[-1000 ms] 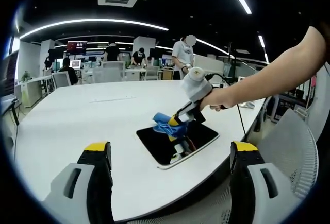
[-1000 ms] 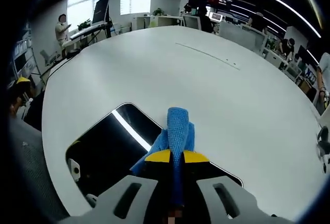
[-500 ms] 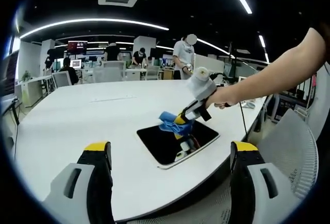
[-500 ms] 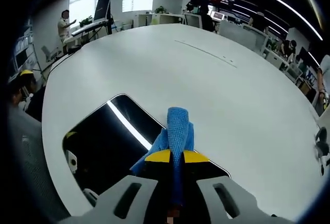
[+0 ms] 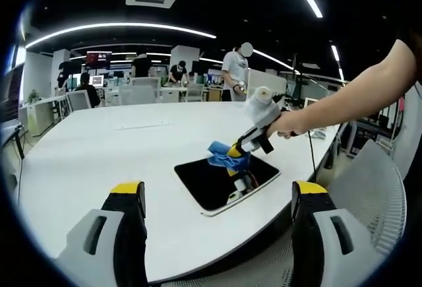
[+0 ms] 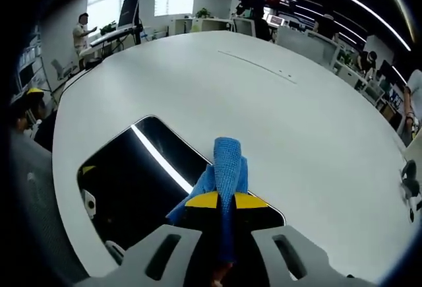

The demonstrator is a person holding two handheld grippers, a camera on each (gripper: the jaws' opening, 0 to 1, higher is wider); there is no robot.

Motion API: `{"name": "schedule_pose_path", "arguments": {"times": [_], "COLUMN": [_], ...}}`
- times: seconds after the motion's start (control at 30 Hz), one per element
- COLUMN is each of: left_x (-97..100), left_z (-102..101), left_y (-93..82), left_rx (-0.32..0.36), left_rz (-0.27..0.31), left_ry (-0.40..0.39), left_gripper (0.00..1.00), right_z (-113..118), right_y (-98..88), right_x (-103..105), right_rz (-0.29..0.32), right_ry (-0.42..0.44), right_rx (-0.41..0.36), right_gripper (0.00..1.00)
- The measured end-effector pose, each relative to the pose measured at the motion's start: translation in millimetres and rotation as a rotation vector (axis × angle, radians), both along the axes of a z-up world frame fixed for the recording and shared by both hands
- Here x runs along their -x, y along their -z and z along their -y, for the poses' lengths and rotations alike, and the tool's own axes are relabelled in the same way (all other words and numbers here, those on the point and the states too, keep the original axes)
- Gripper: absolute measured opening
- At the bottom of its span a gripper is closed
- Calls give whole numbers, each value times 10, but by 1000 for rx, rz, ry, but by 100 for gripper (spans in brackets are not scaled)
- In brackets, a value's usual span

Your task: Wipe the mirror surface with the cleaning cloth until all visible marks leave the cleaned area.

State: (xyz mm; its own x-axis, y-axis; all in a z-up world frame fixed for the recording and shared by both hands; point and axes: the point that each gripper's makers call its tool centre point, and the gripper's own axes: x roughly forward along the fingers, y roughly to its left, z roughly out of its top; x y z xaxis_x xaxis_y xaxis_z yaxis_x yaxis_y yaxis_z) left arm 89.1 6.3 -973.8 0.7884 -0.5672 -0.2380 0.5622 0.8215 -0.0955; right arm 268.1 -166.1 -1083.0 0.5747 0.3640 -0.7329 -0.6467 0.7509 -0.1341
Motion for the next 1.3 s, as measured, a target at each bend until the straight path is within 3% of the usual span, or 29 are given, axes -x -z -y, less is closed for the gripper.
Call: {"name": "schedule_pose_path", "arguments": {"times": [0.3,0.9,1.3], "left_x": [-1,9,8], "left_z": [3,5,-8], "left_y": [9,13,21], "left_rx": [0,-3,-5], "left_rz": [-3,-5,-6], "left_ry": [3,6,6], "left_gripper": [90,91,92], "right_z": [-2,-17,-46], "right_y": [12,33,13], "right_x": [4,161,417], "right_rz": [-51,-48,-40], "right_ry": [24,-7,-13], "right_rx": [-23,28,21], "right_gripper": [0,0,0]}}
